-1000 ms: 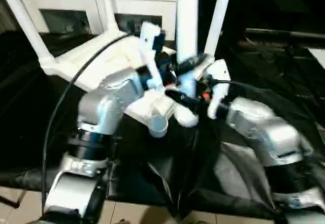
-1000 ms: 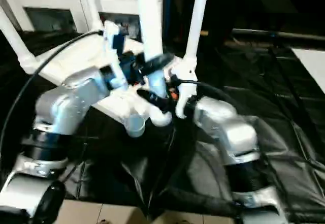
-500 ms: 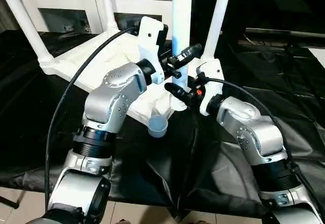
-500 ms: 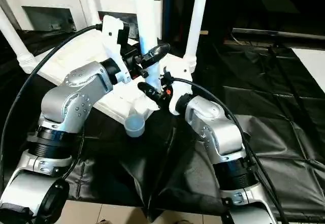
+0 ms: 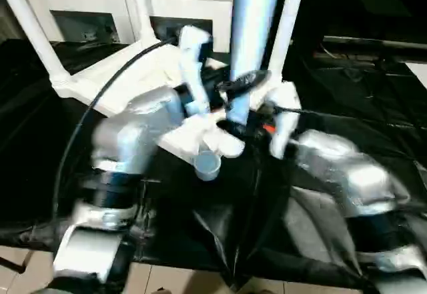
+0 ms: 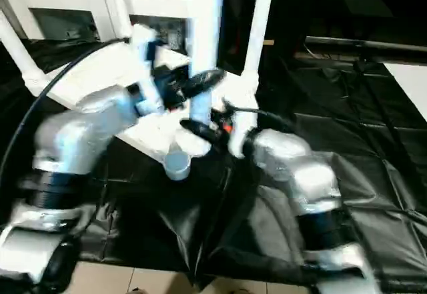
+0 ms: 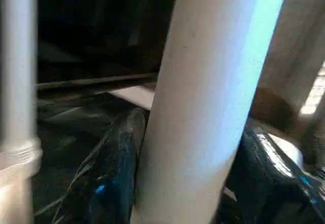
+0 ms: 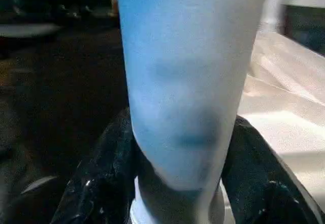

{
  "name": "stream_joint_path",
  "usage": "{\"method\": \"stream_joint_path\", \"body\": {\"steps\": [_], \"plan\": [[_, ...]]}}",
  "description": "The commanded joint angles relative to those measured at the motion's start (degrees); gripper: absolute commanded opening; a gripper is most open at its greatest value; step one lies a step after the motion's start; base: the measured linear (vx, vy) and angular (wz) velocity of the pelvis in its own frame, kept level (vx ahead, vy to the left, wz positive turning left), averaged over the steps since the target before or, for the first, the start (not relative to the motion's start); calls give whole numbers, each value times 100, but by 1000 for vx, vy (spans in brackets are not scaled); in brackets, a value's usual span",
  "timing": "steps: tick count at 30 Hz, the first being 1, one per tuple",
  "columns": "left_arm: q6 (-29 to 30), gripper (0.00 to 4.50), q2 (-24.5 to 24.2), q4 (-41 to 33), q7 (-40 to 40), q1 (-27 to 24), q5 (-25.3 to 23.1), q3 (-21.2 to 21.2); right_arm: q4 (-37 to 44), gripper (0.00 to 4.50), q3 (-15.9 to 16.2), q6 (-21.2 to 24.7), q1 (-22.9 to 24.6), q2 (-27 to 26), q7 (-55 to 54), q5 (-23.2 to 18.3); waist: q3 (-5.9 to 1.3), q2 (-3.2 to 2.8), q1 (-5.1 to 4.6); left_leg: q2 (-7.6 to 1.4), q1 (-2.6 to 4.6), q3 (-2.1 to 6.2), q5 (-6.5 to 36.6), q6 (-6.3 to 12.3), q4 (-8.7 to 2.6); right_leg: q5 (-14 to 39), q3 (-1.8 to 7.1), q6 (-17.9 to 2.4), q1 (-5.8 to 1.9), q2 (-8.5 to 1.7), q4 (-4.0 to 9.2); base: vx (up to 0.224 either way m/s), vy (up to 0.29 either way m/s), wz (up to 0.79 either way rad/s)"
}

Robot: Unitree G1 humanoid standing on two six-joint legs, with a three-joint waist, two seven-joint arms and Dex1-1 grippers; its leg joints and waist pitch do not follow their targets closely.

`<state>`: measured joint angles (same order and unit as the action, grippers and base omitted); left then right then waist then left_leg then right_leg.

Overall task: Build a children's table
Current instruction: Move to table

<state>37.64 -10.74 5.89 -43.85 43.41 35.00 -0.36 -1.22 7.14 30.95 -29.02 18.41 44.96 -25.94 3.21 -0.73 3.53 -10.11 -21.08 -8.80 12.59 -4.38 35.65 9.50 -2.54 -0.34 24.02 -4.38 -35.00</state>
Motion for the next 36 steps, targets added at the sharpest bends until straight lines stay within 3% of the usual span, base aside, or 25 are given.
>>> {"method": "stream_joint_path", "body": {"steps": [1, 3, 5, 7, 9, 12, 19, 22, 27, 31, 32, 36], "plan": [[397, 300, -247, -2, -760, 8, 479, 91, 432, 190, -80, 158, 35, 251, 808, -492, -404, 6, 29, -165, -3, -16, 411, 417, -422, 458, 193, -1552, -428, -270, 296, 0, 0, 0], [726, 303, -621, -198, -1789, -36, 1031, 88, 581, 189, -205, 607, 40, 498, 1409, -1022, -388, 0, 32, -162, 1, -12, 525, 432, -437, 757, 192, -1535, -424, -271, 316, 0, 0, 0], [836, 303, -681, -193, -1922, -7, 1135, 112, 651, 189, -82, 701, 59, 692, 1676, -1045, -385, -24, 31, -171, 19, -11, 619, 398, -439, 937, 191, -1551, -407, -267, 321, 0, 0, 0], [1059, 303, -792, -150, -2140, 75, 1245, 103, 782, 189, 303, 759, 103, 1121, 2223, -913, -363, -35, 48, -186, 36, -12, 738, 313, -447, 1072, 189, -1541, -394, -270, 343, 0, 0, 0], [1067, 303, -851, -147, -2256, 90, 1215, 43, 789, 189, 390, 820, 95, 1214, 2348, -900, -372, -28, 46, -183, 29, -7, 769, 261, -450, 1218, 193, -1494, -407, -285, 359, 0, 0, 0], [1135, 268, -1029, 44, -2480, 180, 1129, -88, 788, 189, 543, 856, 52, 1434, 2675, -916, -374, -22, 49, -185, 27, -2, 740, 219, -456, 1300, 193, -1424, -403, -284, 362, 0, 0, 0], [1386, 220, -1090, -47, -2740, 146, 1467, -77, 836, 189, 558, 997, -7, 1569, 2833, -1004, -403, -11, 57, -180, 2, -1, 469, 250, -430, 880, 188, -1531, -423, -281, 312, 0, 0, 0], [1421, 192, -1069, -48, -2692, 128, 1453, -39, 828, 189, 592, 985, -16, 1621, 2897, -969, -394, -6, 65, -183, 4, -5, 509, 256, -429, 1019, 189, -1521, -422, -290, 331, 0, 0, 0], [1359, 186, -1002, 54, -2562, 139, 1421, 64, 820, 188, 595, 960, -27, 1624, 2901, -931, -393, 4, 78, -180, 5, -7, 555, 213, -429, 1194, 191, -1446, -422, -288, 348, 0, 0, 0], [1293, 185, -889, 61, -2292, 151, 1455, 239, 792, 188, 524, 765, -33, 1518, 2645, -745, -403, -5, 99, -185, 4, -6, 451, 214, -424, 1037, 188, -1464, -417, -285, 332, 0, 0, 0], [1278, 185, -872, 53, -2248, 154, 1459, 276, 749, 223, 443, 796, -58, 1441, 2540, -793, -407, -2, 104, -182, 5, -7, 430, 221, -420, 983, 188, -1481, -418, -284, 326, 0, 0, 0], [1159, 185, -848, 60, -2103, 174, 1371, 344, 661, 261, 214, 779, -143, 1234, 2243, -895, -406, -12, 113, -179, 15, -10, 480, 198, -422, 1035, 184, -1452, -404, -277, 332, 0, 0, 0]]}}
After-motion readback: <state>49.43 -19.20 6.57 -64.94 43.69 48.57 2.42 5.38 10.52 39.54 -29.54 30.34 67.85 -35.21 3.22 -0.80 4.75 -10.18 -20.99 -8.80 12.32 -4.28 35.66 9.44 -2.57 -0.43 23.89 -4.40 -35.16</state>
